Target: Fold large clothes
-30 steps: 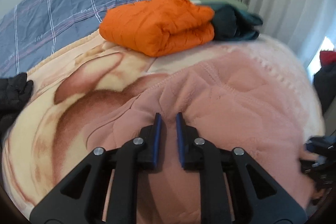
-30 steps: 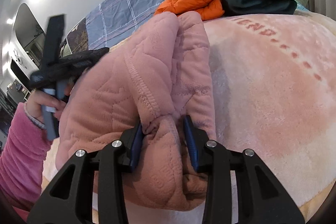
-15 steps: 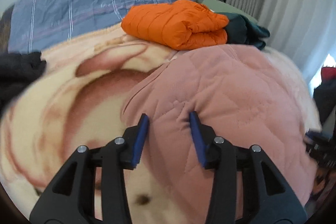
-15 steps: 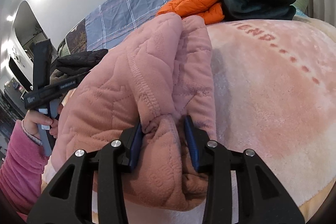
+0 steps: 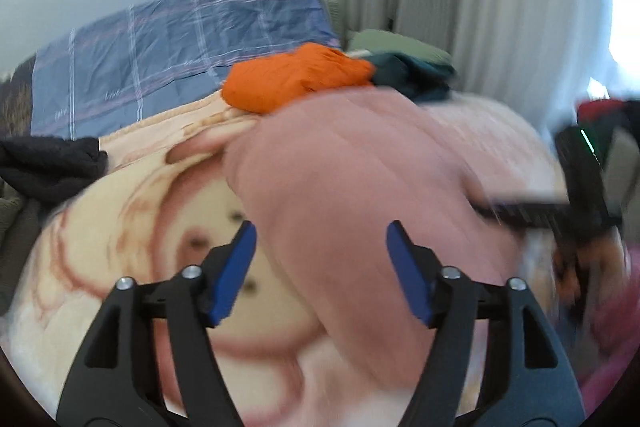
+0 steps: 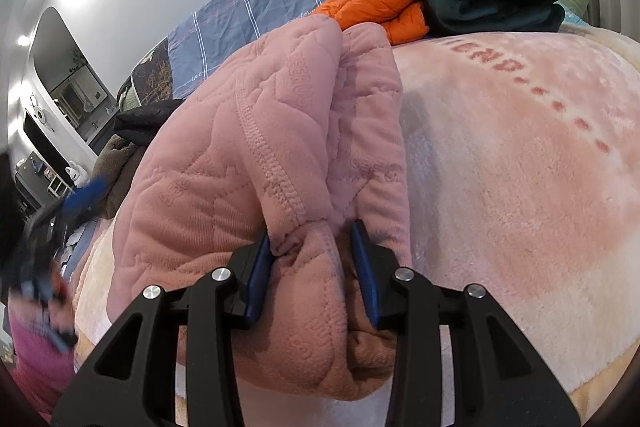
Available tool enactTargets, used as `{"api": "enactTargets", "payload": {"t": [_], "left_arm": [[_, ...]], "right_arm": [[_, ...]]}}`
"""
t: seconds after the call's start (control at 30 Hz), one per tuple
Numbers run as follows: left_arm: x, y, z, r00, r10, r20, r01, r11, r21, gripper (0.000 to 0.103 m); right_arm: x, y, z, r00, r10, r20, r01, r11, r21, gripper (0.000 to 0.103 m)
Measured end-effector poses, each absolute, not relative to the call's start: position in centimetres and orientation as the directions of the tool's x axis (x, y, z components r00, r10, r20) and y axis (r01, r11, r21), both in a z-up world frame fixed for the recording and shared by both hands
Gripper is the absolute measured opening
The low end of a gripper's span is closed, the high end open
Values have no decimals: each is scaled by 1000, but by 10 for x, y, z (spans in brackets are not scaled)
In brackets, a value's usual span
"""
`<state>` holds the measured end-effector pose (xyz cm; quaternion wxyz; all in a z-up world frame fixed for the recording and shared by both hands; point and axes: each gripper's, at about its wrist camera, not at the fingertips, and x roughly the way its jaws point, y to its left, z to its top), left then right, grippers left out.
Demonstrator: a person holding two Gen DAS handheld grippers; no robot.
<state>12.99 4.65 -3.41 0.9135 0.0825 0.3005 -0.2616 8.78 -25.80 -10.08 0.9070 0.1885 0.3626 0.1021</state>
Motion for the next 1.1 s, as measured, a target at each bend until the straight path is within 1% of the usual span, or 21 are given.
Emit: {"api": "enactTargets", "payload": {"t": [0.13,0.23,0.3,0.33,0.37,0.4,0.47,0.57,0.6,0.67,0.7,0.77,0.8,0.83,0.87,0.93,0.97,1.03,1.1], "left_arm": [[75,30,-55,642,-436,-631,616,783,86,76],[66,6,-78,652,-355,-670,619,759,201,76],[75,-4,-89,679,-283,-677,571,783,245,76],[86,-8,-94,703,-222,-675,511,818,263,75],[94,-9,-96,720,-193,-667,468,844,262,75],[100,-10,-96,723,-189,-664,445,863,239,75],[102,-13,-97,737,-156,-658,408,878,249,75],[95,-2,-108,781,-53,-622,355,857,373,75],[92,5,-110,775,-43,-631,349,861,370,75],[96,25,-114,732,-81,-676,351,896,273,75],[96,26,-113,727,-88,-681,351,900,258,75],[94,19,-111,731,-77,-678,365,883,294,75],[91,17,-109,725,-86,-683,380,877,293,72],[87,17,-106,698,-125,-705,417,872,257,64],[84,20,-102,667,-169,-726,451,866,213,59],[77,29,-89,575,-285,-767,533,841,87,30],[72,34,-80,540,-337,-771,565,824,35,26],[60,40,-58,536,-401,-743,602,799,2,15],[60,45,-31,568,-452,-687,612,791,-15,15]], "right_arm": [[88,-258,-101,717,324,-617,-49,906,419,38],[88,-260,-102,721,322,-614,-48,907,418,39],[86,-260,-102,724,317,-613,-45,908,416,39],[86,-259,-101,726,313,-613,-44,910,413,39],[85,-259,-101,730,306,-612,-42,913,407,39],[84,-258,-101,734,298,-610,-40,916,399,39],[82,-255,-101,742,286,-607,-37,921,389,39],[79,-249,-102,744,275,-609,-51,932,359,39],[78,-247,-102,741,280,-610,-59,932,357,39],[75,-243,-102,745,277,-607,-67,936,345,39],[75,-242,-102,748,271,-606,-62,937,343,39],[74,-245,-102,748,272,-605,-51,933,356,39],[74,-247,-101,747,276,-605,-50,931,362,39],[74,-248,-101,746,283,-603,-52,928,370,39],[74,-251,-101,745,292,-599,-54,923,382,39],[74,-254,-103,748,306,-590,-55,913,404,39],[74,-255,-104,751,308,-585,-55,911,409,39],[75,-255,-104,753,309,-580,-56,909,412,40],[75,-253,-104,757,304,-579,-56,912,406,40]]}}
